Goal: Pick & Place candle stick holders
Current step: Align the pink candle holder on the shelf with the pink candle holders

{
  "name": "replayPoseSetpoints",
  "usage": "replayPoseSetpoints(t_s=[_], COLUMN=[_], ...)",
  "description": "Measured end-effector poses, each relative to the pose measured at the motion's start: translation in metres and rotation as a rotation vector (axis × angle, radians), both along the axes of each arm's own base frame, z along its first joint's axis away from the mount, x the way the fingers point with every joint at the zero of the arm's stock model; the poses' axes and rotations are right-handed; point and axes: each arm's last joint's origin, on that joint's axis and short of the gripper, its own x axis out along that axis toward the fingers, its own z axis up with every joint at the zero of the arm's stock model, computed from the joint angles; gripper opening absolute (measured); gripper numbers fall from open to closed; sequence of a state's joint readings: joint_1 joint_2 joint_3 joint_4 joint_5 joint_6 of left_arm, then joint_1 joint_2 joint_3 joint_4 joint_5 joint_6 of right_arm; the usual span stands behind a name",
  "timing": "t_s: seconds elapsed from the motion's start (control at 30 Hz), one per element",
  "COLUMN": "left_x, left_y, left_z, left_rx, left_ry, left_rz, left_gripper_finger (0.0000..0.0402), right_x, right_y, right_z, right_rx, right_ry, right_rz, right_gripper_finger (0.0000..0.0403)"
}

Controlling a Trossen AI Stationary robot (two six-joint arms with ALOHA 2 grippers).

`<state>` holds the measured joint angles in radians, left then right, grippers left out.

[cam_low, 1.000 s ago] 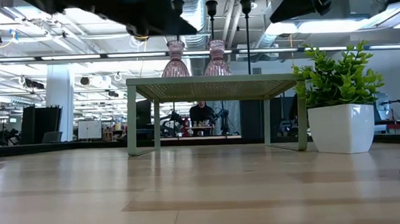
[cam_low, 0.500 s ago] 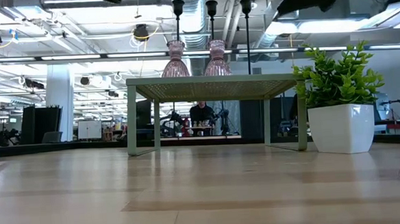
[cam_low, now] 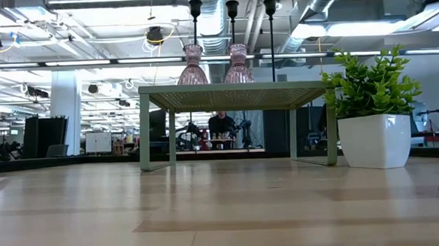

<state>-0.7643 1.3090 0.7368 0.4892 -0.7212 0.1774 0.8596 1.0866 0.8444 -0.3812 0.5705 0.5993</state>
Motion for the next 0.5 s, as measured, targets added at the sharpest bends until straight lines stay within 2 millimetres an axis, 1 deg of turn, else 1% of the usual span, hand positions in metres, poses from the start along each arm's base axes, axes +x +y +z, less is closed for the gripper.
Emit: replayPoseSetpoints(t_s=[0.1,0.23,0.33,0.43,0.5], left_x=[-0.001,0.000,0.001,0.001,0.001], left_y=[-0.001,0.001,0.001,0.001,0.001], left_z=[0.000,0.000,0.000,0.000,0.000], left_rx=[0.000,0.011,0.023,0.024,0.024], left_ry=[0.000,-0.001,-0.001,-0.001,-0.001], left_rz=[-0.005,0.010,0.013,0.013,0.013], left_gripper_finger=[0.0006,0.0008,0.0009,0.0008,0.0006], right_x=[-0.004,-0.002,0.010,0.026,0.036], right_y=[0.006,0.007,0.009,0.015,0.017], right_z=[0.001,0.002,0.000,-0.009,-0.019], right_rx=[0.032,0.020,0.047,0.069,0.051], right_ry=[0.016,0.018,-0.004,0.002,0.028], right_rz=[0.069,0.154,0.153,0.150,0.129], right_gripper_finger=[0.0000,0.0000,0.0000,0.0000,0.0000])
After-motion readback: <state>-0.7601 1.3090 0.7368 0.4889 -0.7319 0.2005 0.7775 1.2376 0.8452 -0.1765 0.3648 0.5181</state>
